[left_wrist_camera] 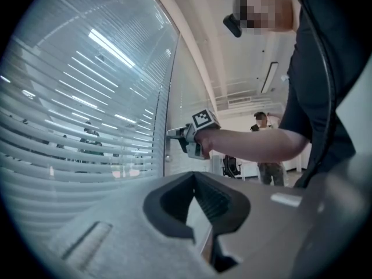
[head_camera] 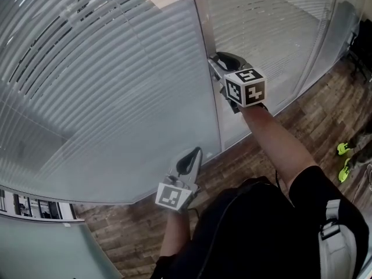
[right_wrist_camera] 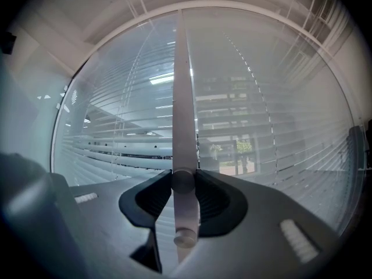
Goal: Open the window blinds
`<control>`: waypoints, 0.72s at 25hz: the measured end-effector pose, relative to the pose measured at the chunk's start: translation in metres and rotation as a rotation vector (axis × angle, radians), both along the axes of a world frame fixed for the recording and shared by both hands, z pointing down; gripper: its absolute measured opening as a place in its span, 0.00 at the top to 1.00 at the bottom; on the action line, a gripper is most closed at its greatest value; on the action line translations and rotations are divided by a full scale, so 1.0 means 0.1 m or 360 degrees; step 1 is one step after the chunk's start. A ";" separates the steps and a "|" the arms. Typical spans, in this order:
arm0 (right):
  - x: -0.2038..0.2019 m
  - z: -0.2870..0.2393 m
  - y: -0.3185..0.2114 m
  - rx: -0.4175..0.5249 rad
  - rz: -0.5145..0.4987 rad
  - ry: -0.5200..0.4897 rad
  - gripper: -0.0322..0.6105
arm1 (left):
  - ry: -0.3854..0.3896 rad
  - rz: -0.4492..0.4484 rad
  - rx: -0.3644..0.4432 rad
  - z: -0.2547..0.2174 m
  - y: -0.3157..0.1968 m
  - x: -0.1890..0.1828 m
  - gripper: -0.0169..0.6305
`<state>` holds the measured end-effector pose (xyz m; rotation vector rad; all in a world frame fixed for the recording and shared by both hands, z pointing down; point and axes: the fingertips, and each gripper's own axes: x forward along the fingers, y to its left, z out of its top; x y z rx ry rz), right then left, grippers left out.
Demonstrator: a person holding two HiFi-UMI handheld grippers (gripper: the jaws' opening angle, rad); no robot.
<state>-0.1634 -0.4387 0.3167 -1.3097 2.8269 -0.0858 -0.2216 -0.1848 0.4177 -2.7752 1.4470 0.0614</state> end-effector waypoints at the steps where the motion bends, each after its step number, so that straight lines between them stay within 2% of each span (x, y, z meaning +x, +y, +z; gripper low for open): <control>1: 0.00 0.00 0.00 0.0001 0.0002 0.0005 0.74 | -0.0001 -0.0005 0.0004 -0.01 0.00 -0.01 0.97; 6: 0.01 -0.01 -0.01 0.0035 -0.0051 0.0055 0.74 | -0.0022 -0.0023 0.0037 -0.09 -0.03 -0.05 0.97; 9: 0.08 -0.02 0.08 0.0176 -0.0102 0.0154 0.59 | -0.0009 -0.0059 0.0044 -0.09 0.00 -0.10 0.97; 14: 0.10 0.08 0.21 0.0501 -0.0078 0.0696 0.58 | 0.0006 -0.0074 -0.0004 0.00 0.07 -0.09 0.97; 18: 0.02 -0.03 0.24 0.0761 -0.0012 0.1114 0.58 | 0.0024 -0.0110 0.0009 -0.01 0.07 -0.17 0.97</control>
